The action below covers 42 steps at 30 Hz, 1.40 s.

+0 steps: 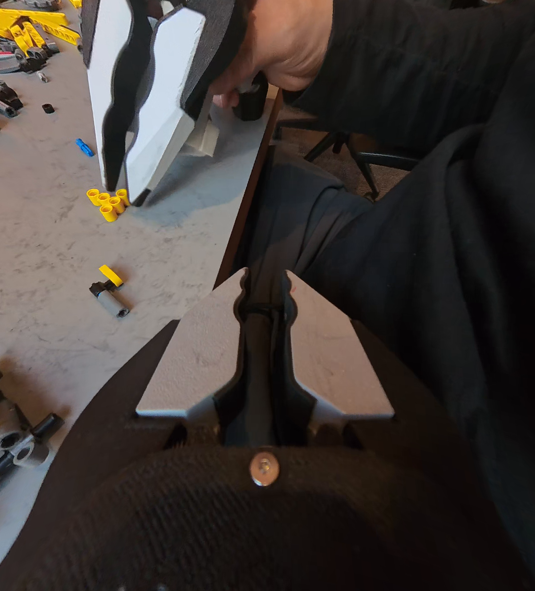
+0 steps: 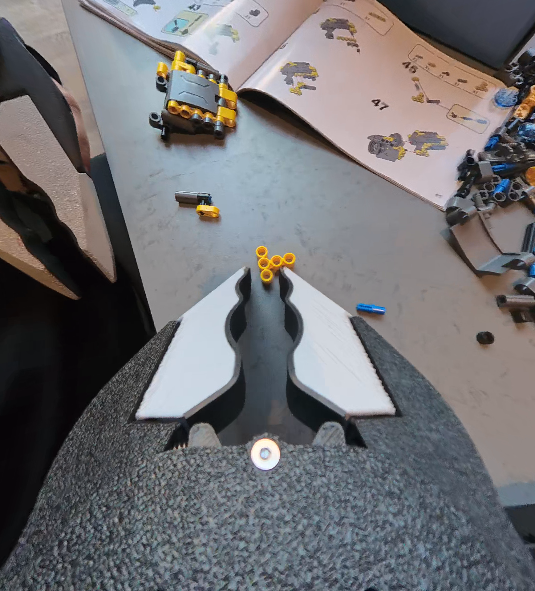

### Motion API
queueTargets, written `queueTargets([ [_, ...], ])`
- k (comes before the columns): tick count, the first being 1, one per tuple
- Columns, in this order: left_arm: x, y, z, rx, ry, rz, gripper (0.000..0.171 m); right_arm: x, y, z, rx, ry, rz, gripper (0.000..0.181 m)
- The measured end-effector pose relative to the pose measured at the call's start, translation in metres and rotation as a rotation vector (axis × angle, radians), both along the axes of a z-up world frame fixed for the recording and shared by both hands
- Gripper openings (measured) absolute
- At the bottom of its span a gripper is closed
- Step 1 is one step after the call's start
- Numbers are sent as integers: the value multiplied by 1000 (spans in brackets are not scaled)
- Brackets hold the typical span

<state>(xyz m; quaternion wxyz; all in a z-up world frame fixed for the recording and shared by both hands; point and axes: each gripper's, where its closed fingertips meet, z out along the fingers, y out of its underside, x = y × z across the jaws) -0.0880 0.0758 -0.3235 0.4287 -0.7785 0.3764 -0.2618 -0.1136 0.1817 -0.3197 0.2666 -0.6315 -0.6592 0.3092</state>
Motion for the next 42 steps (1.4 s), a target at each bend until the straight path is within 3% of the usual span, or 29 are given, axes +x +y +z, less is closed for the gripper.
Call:
queueTargets([
  [4, 1, 1, -1, -2, 3, -4, 15, 7, 21, 13, 19, 42, -88, 15],
  [8, 2, 0, -2, -5, 3, -9, 16, 21, 56, 14, 45, -34, -212, 16],
  [20, 0, 0, 0, 13, 18, -1, 15, 19, 68, -6, 69, -240, -250, 22],
  [28, -3, 0, 1, 10, 12, 8, 15, 18, 59, -7, -1, -232, -242, 14],
  [35, -5, 4, 7, 37, 22, 39, 15, 11, 27, 4, -110, -151, -148, 14],
  [42, -33, 37, 34, 151, 95, 178, 21, 4, -7, 33, -407, 31, -50, 14],
])
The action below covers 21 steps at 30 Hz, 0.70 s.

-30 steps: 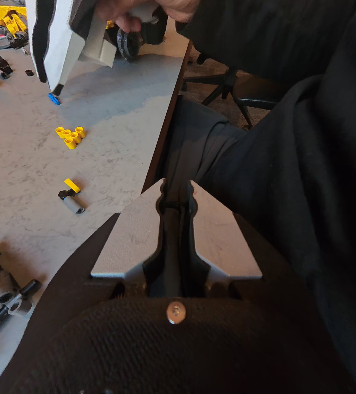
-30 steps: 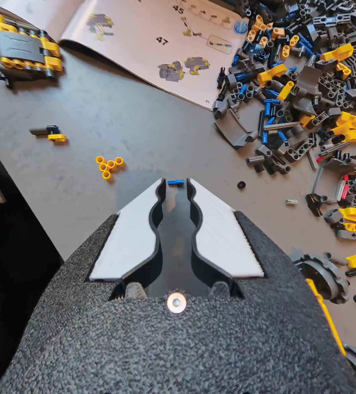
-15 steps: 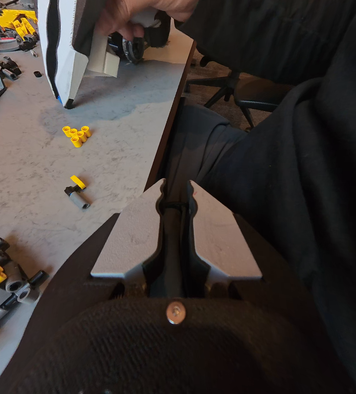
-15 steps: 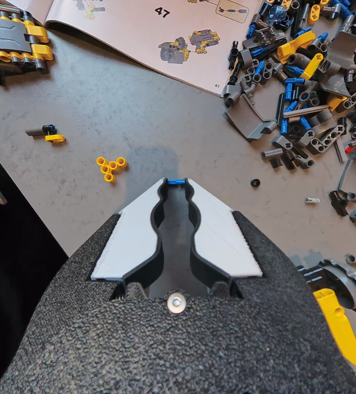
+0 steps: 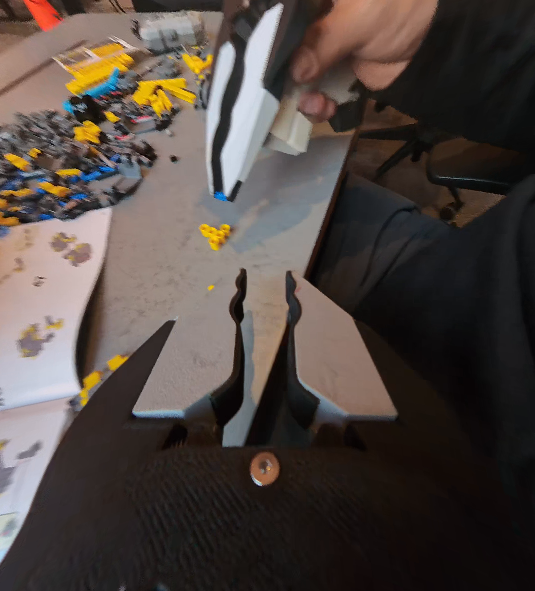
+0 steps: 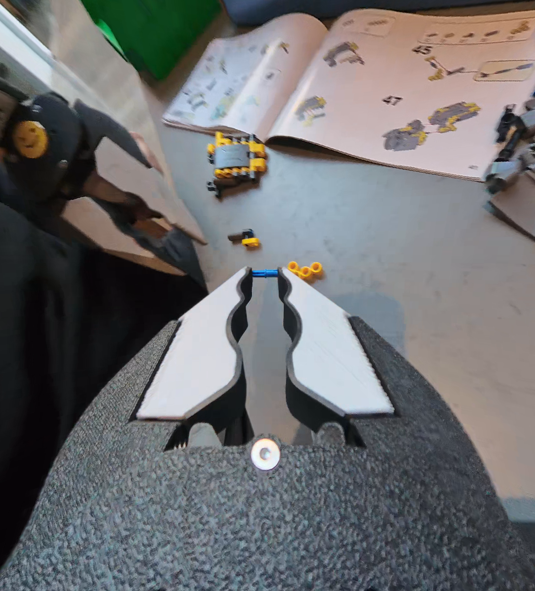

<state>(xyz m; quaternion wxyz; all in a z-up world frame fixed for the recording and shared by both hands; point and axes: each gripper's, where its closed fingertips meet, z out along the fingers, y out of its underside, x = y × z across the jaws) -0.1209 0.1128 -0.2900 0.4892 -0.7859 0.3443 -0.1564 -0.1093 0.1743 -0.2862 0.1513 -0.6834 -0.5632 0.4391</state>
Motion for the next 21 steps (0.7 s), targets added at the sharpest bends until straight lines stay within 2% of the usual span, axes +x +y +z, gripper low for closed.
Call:
queueTargets([
  [4, -8, 20, 11, 43, 84, 8, 24, -5, -13, 12, -121, 79, 38, 14],
  [10, 4, 38, 20, 127, 165, -24, 20, -7, -32, 24, -333, 155, 93, 15],
  [15, 15, 39, 20, 174, 194, -61, 17, -4, -35, 27, -476, 199, 93, 14],
  [21, 23, 37, 28, 237, 200, -81, 9, -3, -37, 30, -559, 226, 91, 14],
])
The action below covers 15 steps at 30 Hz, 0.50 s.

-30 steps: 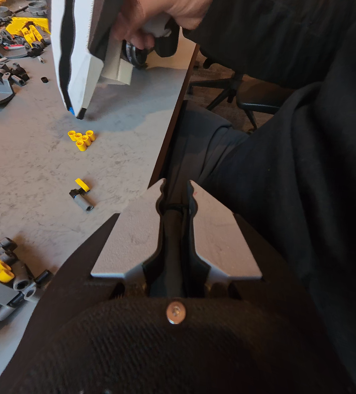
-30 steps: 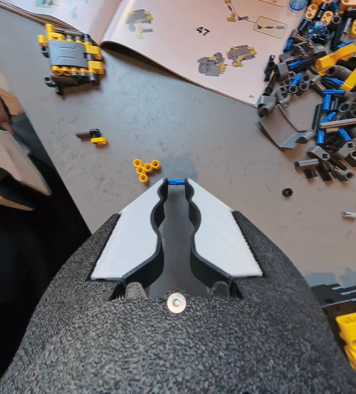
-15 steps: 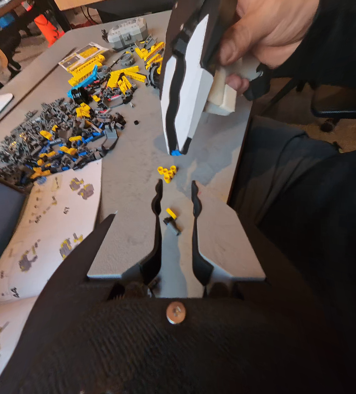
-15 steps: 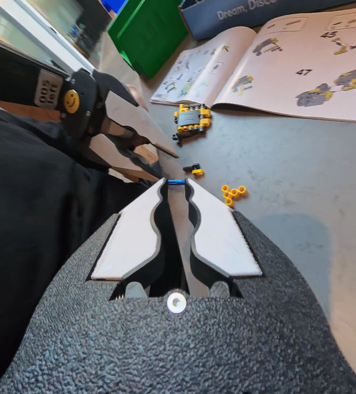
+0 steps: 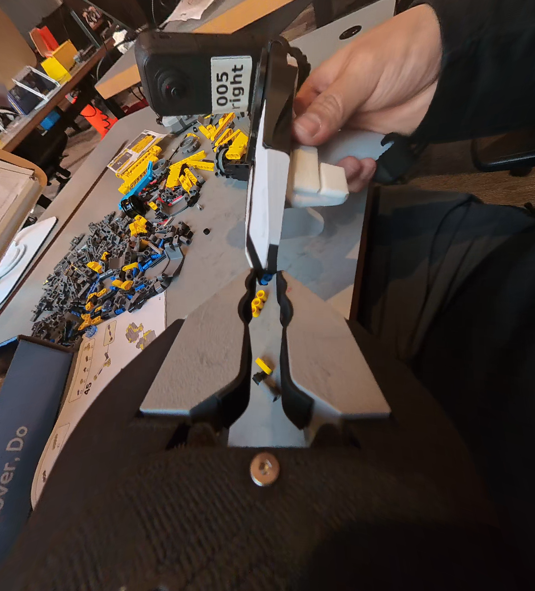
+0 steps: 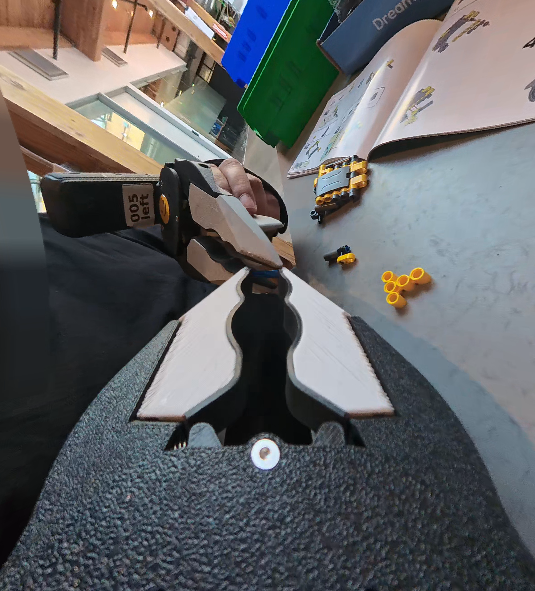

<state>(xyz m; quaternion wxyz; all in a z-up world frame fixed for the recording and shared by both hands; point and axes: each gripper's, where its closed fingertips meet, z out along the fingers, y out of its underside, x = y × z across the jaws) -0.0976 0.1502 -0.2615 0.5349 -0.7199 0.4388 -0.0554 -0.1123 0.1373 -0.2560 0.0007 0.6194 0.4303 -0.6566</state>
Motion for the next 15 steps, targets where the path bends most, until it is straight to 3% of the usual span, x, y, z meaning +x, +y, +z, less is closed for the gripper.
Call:
queueTargets([
  [15, -5, 2, 3, 53, -7, 31, 3, -5, 1, 2, -102, 26, -14, 14],
])
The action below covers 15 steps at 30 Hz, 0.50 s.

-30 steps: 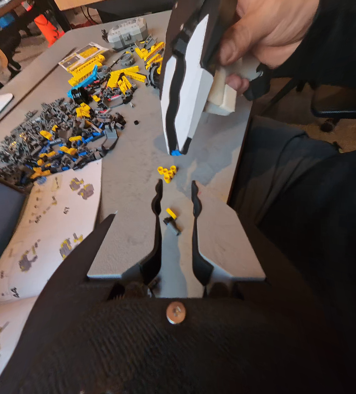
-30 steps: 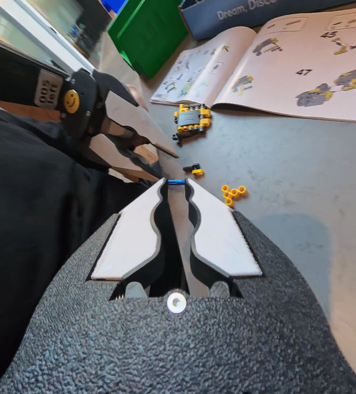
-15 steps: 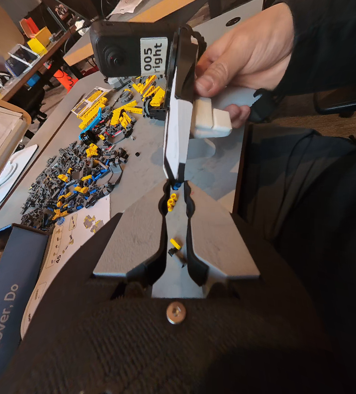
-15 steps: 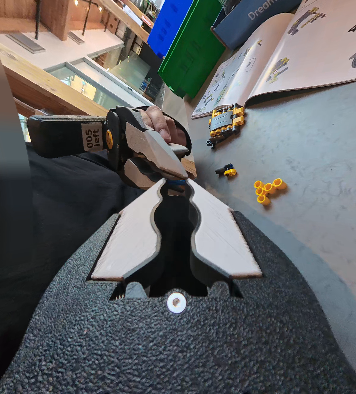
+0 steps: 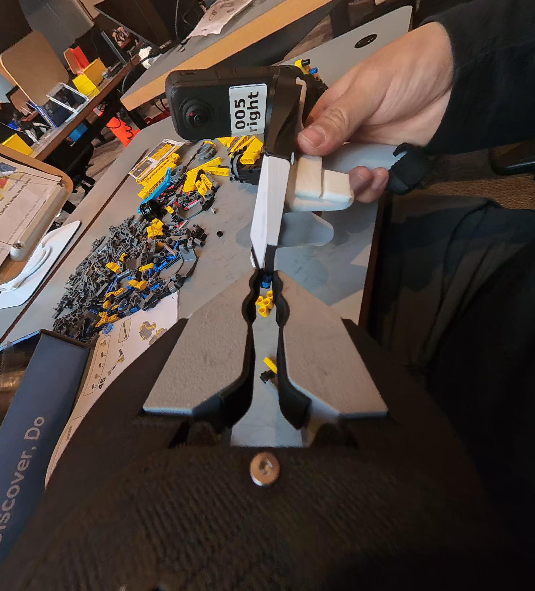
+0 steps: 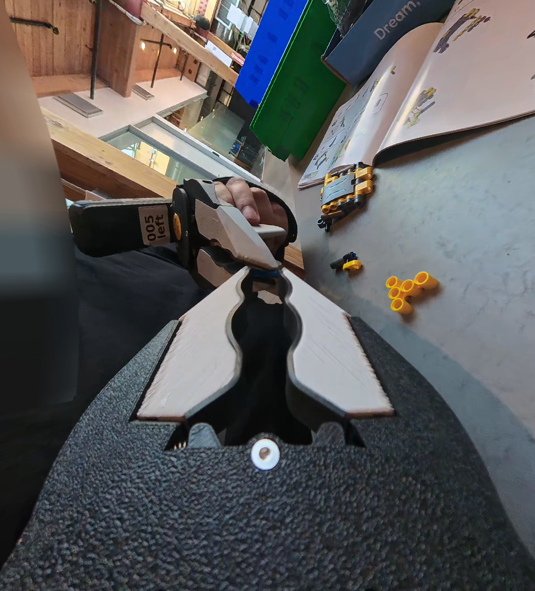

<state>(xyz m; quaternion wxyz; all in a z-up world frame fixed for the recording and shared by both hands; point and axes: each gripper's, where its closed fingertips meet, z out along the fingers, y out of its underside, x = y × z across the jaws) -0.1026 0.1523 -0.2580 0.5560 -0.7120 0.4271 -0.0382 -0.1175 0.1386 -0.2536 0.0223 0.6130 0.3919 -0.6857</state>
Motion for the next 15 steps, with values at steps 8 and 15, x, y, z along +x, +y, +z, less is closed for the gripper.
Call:
queueTargets([
  [8, -5, 4, -3, -15, -7, 30, 2, -4, 4, -2, -15, -5, -35, 14],
  [15, -10, 7, -4, -39, -31, 46, 2, -3, 12, -4, 10, -17, -74, 10],
])
